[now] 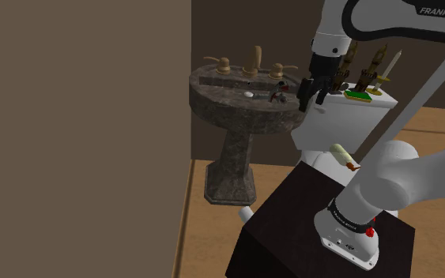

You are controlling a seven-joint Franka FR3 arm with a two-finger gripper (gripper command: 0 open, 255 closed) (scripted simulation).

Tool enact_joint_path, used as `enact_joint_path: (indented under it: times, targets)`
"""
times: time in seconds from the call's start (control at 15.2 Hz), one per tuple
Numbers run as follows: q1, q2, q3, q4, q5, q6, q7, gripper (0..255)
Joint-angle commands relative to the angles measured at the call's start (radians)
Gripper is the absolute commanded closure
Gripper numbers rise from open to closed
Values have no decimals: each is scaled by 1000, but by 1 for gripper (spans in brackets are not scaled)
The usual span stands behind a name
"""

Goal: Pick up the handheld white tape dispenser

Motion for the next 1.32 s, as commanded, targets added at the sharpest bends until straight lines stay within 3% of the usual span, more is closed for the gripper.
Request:
enact_joint_path:
  times: [0.0,0.66,1.25]
  targets:
    - [0,0,0,0,0,0,0,0]
    - [-47,288,-196,148,-81,151,-199,0]
    - [-65,607,-352,384,-37,232,-396,0]
